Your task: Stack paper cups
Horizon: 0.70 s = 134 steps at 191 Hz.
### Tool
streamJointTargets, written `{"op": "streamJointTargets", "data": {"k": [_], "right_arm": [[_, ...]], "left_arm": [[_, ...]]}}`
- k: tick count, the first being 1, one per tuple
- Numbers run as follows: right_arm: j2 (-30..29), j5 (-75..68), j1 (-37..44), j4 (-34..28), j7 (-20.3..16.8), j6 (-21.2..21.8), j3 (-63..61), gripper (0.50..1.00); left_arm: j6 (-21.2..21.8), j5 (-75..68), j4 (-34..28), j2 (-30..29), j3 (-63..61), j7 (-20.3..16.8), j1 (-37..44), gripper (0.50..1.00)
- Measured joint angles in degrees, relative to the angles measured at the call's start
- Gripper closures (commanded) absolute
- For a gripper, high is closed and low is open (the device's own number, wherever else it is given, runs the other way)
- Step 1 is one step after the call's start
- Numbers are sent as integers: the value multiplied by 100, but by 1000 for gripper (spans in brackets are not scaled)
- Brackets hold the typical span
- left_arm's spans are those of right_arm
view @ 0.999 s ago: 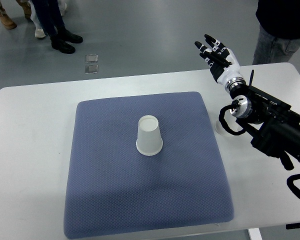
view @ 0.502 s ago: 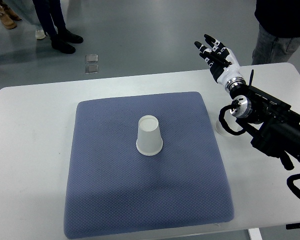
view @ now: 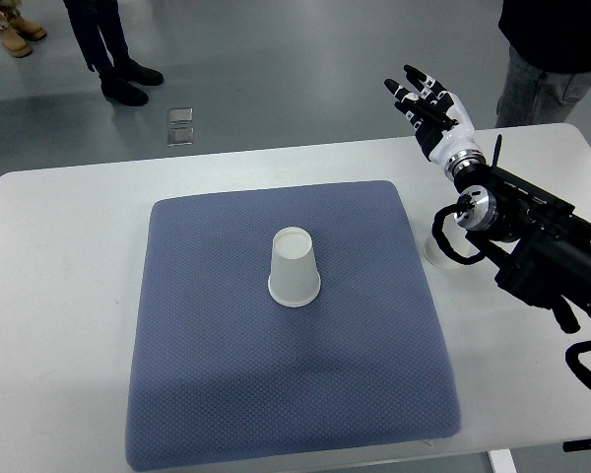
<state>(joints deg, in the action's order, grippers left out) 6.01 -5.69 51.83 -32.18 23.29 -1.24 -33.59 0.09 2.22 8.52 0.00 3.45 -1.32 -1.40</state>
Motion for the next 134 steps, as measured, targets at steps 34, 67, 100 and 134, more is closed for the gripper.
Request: {"op": "streamJointTargets", "data": {"k": [34, 67, 100, 134], "right_arm": [[-18, -16, 128, 9, 0, -102, -4, 587], [-1, -35, 228, -3, 0, -152, -5, 587], [1, -10, 270, -34, -6, -155, -1, 587], [50, 79, 282, -73, -15, -149, 57, 587]], "left_arm": [[0, 0, -4, 0, 0, 0, 0, 500], [0, 0, -1, 0, 0, 0, 0, 500], [0, 0, -1, 0, -1, 0, 0, 500], [0, 0, -2, 0, -2, 0, 0, 500]]}}
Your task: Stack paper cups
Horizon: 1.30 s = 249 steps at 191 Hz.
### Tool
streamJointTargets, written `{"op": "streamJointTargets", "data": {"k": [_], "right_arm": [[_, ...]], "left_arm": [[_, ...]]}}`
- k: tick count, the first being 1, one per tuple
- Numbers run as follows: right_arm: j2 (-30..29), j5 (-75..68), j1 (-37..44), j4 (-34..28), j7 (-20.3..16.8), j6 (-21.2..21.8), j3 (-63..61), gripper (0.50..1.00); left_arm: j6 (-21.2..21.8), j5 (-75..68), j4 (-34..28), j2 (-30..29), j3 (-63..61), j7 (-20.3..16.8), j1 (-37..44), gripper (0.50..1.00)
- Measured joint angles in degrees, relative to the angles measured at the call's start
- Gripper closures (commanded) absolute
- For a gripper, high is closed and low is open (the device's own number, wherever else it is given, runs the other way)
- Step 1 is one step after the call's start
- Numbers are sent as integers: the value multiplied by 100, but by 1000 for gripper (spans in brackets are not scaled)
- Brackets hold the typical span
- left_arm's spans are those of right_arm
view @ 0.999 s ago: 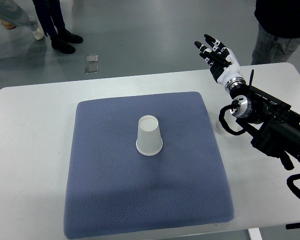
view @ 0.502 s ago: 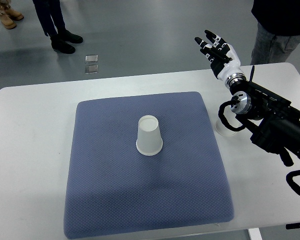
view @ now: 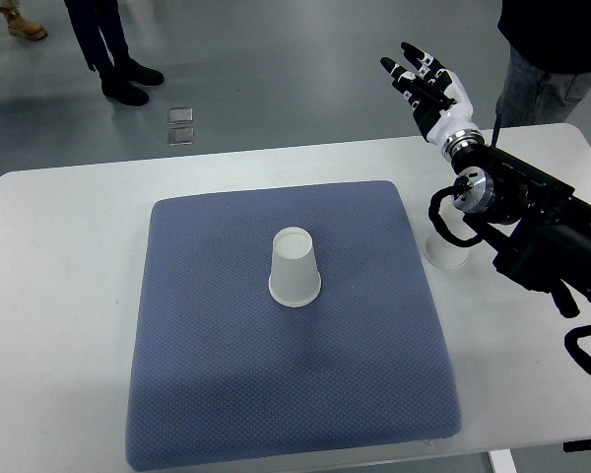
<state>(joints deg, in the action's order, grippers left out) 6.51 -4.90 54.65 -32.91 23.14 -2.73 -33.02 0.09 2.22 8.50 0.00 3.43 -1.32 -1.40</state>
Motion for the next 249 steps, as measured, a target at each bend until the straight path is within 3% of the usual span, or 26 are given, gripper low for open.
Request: {"op": "streamJointTargets", "data": {"k": [47, 123, 189, 249], "right_arm": [[360, 627, 98, -210, -39, 17, 99, 589], [1844, 1642, 551, -1022, -64, 234, 1286, 589], [3258, 3457, 1269, -1643, -55, 1500, 2239, 591], [3978, 5581, 1706, -2139, -7, 2723, 2274, 593]], "left_arm": [[0, 0, 0, 0, 0, 0, 0, 500], [0, 2, 0, 0, 0, 0, -1, 500], [0, 2, 0, 0, 2, 0, 0, 500], [0, 2, 0, 0, 1, 0, 0, 500]]}}
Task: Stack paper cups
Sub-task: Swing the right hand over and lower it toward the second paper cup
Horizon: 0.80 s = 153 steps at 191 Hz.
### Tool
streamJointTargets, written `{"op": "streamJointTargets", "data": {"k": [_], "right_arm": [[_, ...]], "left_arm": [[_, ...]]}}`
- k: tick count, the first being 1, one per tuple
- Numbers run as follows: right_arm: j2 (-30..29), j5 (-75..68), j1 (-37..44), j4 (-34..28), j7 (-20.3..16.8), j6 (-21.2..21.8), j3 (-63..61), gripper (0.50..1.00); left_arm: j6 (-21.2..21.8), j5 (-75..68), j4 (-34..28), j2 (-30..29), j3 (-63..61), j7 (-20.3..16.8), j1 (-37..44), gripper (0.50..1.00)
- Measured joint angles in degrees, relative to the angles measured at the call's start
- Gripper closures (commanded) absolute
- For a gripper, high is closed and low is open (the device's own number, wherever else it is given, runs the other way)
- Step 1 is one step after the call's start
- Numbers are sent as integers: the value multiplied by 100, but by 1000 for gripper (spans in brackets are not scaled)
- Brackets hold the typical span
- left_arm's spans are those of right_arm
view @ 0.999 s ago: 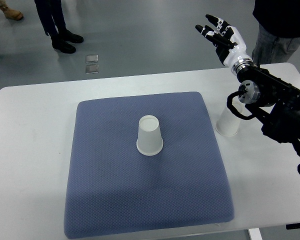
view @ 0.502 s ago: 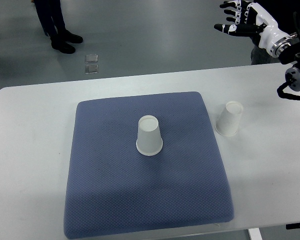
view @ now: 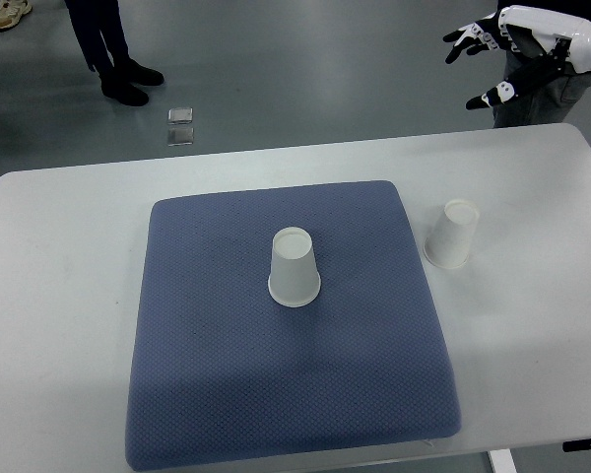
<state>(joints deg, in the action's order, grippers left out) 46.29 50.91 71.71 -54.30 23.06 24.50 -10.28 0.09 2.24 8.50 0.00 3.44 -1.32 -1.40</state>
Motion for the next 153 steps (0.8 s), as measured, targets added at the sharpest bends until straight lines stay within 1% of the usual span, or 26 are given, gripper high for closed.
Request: {"op": "streamJointTargets", "data": {"k": [23, 48, 84, 105, 124, 153], "right_arm": [[160, 1015, 19, -390, 20, 272, 0, 595], [178, 2071, -37, -681, 24, 270, 1, 603], [50, 2929, -197, -722, 24, -141, 28, 607], [-25, 3323, -222, -726, 45, -465, 296, 609], [-70, 3468, -222, -734, 126, -691, 627, 609], [-179, 3504, -239, -740, 152, -898, 859, 609]], "left_arm": [[0, 0, 2, 0, 0, 0, 0, 500], [0, 0, 2, 0, 0, 0, 0, 500], [0, -2, 2, 0, 0, 0, 0, 500], [0, -3, 2, 0, 0, 0, 0, 500], [0, -3, 1, 0, 0, 0, 0, 500], [0, -3, 1, 0, 0, 0, 0, 500]]}}
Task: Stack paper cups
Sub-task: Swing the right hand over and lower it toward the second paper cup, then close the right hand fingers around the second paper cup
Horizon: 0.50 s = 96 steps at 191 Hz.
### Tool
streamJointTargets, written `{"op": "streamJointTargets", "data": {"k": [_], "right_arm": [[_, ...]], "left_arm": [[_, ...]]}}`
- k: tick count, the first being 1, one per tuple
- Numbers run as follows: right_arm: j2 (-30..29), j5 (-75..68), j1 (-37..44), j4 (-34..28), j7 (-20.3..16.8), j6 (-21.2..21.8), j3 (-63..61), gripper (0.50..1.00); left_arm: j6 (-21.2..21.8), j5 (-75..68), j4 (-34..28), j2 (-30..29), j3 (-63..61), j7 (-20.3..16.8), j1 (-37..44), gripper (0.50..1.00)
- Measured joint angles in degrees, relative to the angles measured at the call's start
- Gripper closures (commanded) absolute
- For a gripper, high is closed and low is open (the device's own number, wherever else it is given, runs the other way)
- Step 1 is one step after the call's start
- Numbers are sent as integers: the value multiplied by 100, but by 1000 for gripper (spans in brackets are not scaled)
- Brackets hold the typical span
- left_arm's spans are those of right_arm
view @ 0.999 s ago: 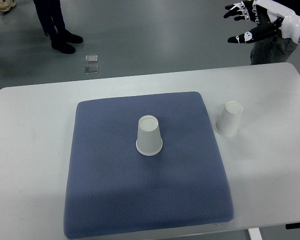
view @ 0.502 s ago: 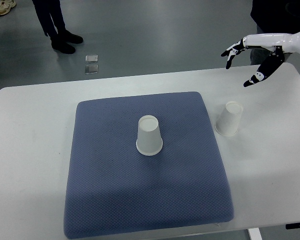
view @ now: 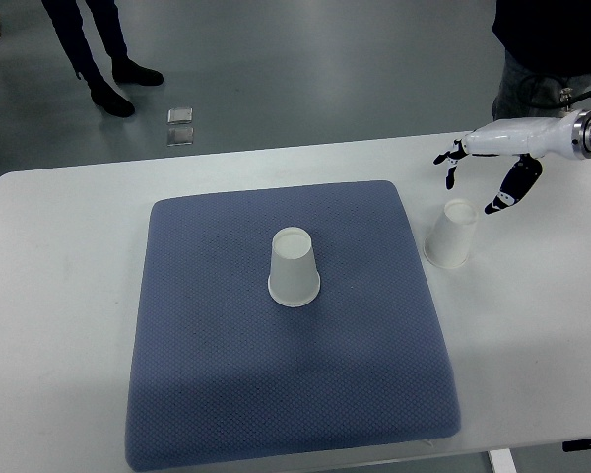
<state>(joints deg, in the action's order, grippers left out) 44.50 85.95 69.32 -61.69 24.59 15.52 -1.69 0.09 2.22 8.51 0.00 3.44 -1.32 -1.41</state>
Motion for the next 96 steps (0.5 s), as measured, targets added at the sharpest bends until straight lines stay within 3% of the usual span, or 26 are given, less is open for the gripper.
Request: {"op": "streamJointTargets", "data": {"k": [96], "right_arm": [[-463, 371, -508, 110, 2, -489, 107, 611]], "left_arm": [[0, 1, 0, 0, 1, 0, 1, 500]]}}
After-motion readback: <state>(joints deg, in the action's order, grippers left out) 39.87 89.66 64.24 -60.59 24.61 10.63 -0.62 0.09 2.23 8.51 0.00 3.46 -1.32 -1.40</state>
